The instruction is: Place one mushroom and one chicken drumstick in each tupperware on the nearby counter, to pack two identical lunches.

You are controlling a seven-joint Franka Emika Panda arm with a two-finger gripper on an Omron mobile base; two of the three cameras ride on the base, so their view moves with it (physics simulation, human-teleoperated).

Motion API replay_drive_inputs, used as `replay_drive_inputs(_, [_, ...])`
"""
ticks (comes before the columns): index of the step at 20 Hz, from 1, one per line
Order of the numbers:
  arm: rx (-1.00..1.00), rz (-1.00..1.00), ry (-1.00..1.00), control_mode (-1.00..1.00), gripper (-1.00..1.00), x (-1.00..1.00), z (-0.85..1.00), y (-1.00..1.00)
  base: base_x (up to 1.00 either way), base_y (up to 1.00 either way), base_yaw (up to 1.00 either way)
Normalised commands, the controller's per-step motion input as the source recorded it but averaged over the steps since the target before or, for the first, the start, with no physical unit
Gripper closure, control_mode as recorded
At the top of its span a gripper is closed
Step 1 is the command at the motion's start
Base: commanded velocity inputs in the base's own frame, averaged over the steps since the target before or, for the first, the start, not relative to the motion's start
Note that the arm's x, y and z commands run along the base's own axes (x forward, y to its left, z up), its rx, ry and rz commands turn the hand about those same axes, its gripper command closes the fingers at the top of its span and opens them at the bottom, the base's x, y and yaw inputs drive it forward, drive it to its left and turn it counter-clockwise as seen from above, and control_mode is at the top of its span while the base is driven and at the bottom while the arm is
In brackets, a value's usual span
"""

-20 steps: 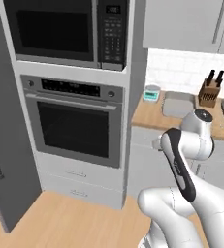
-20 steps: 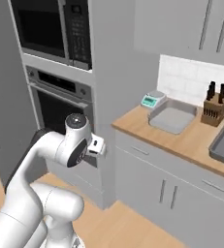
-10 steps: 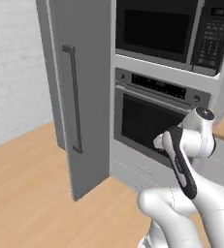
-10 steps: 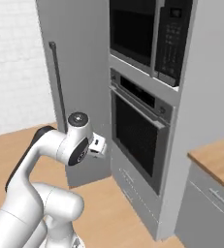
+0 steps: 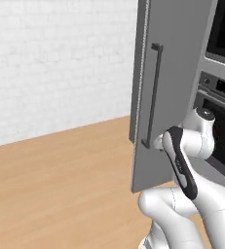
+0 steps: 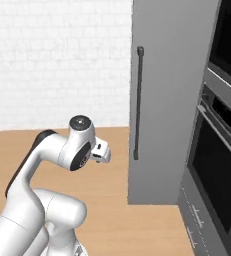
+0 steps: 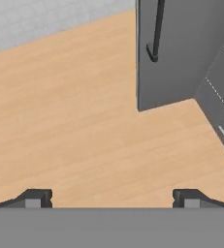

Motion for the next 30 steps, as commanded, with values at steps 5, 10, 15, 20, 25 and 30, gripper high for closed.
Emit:
replay_drive_inputs(5, [0.00, 0.00, 0.00, 1.00, -1.00, 0.00, 0.00, 0.00, 0.32, 0.57, 0.47])
replay_drive_inputs(10, [0.00, 0.00, 0.00, 1.00, -1.00, 0.00, 0.00, 0.00, 1.00, 0.46, 0.10])
replay_drive_inputs(15, [0.00, 0.00, 0.00, 1.00, -1.00, 0.00, 0.00, 0.00, 1.00, 0.43, -0.08])
replay_drive_inputs(20, [0.00, 0.00, 0.00, 1.00, -1.00, 0.00, 0.00, 0.00, 1.00, 0.43, -0.31])
replay_drive_inputs(25, [0.00, 0.00, 0.00, 1.00, -1.00, 0.00, 0.00, 0.00, 1.00, 0.30, -0.10])
replay_drive_inputs(30, [0.00, 0.00, 0.00, 1.00, -1.00, 0.00, 0.00, 0.00, 1.00, -0.16, 0.32])
